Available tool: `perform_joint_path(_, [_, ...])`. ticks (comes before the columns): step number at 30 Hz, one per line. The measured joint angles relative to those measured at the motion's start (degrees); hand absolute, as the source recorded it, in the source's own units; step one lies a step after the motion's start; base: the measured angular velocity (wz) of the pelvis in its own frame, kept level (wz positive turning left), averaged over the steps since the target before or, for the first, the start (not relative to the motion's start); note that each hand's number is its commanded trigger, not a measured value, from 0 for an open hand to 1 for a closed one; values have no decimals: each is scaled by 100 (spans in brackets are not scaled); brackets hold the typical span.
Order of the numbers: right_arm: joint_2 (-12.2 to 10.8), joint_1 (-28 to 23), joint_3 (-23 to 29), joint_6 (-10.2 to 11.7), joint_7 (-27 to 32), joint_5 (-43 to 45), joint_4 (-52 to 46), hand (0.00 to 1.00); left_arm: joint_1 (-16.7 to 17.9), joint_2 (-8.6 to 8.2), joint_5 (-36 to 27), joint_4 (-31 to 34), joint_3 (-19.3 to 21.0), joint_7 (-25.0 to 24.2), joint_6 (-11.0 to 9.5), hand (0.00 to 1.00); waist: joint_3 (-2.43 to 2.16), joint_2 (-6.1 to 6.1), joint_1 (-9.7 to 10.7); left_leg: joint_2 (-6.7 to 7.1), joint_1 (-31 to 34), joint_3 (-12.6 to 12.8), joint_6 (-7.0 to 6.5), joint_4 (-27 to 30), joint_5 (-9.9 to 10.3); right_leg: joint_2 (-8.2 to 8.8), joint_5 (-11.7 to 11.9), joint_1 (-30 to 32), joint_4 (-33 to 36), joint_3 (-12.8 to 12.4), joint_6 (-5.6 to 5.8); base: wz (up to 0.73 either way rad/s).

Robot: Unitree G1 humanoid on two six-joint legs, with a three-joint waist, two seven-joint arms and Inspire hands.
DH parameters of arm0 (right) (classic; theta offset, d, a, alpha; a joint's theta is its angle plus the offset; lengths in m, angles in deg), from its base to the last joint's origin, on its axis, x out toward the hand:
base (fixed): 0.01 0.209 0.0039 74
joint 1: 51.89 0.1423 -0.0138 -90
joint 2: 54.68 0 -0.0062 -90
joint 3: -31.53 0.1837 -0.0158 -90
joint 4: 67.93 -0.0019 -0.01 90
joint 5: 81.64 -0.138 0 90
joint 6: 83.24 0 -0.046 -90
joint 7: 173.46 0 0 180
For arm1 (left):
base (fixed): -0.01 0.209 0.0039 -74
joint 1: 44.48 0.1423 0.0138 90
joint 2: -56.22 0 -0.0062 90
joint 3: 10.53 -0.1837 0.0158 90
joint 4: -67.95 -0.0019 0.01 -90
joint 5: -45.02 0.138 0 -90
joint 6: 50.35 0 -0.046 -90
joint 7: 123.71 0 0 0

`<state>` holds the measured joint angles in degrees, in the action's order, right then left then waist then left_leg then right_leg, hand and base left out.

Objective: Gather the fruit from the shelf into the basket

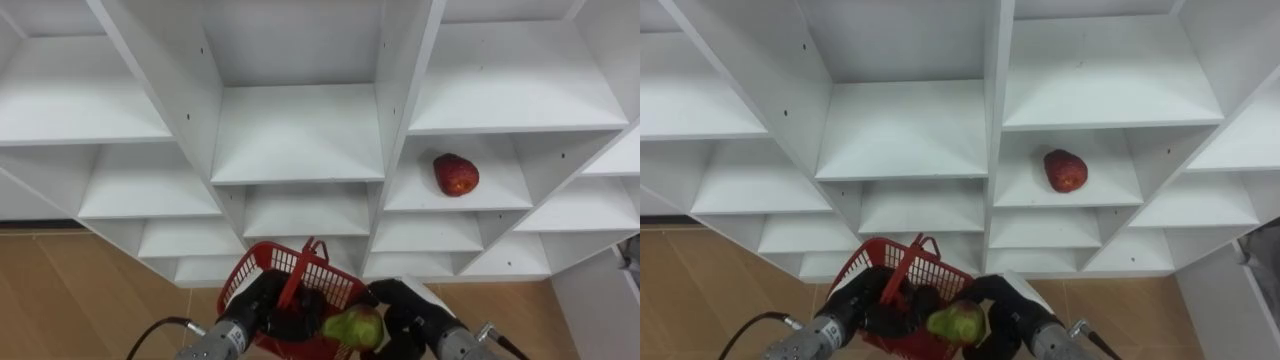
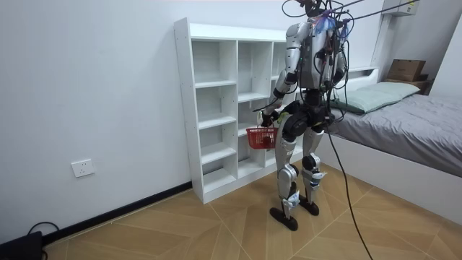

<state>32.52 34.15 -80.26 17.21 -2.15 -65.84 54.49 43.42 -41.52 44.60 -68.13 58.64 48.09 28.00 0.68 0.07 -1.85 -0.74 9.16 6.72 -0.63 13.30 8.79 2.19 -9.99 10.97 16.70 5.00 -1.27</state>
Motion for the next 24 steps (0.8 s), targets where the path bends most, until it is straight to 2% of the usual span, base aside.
perform_joint_path(12, [-9, 472, -111, -8, 258, 261, 588, 100, -1, 51, -3, -2, -264, -171, 1, 100, 8, -9, 8, 19, 66, -62, 0, 31, 0, 10, -9, 11, -6, 23, 10, 1])
perform_joint_path(18, [-161, 544, -140, -40, 274, 231, 786, 100, 1, 79, -137, -6, -431, -339, 9, 100, 20, -23, 7, 27, 60, -43, -1, 31, -1, 22, -19, 14, 0, 30, 15, 0])
perform_joint_path(20, [-253, 655, -143, -52, 274, 201, 945, 100, 1, 65, -149, -6, -487, -442, 10, 100, 41, -30, 14, 30, 38, -46, -1, 31, -1, 30, -26, 10, 0, 36, 13, 0])
perform_joint_path(24, [-257, 807, -159, -53, 306, 74, 1006, 100, 2, 60, -168, -6, -621, -488, 9, 100, 59, -47, 18, 30, 38, -63, -2, 31, -1, 33, -27, 4, 3, 87, 14, 2])
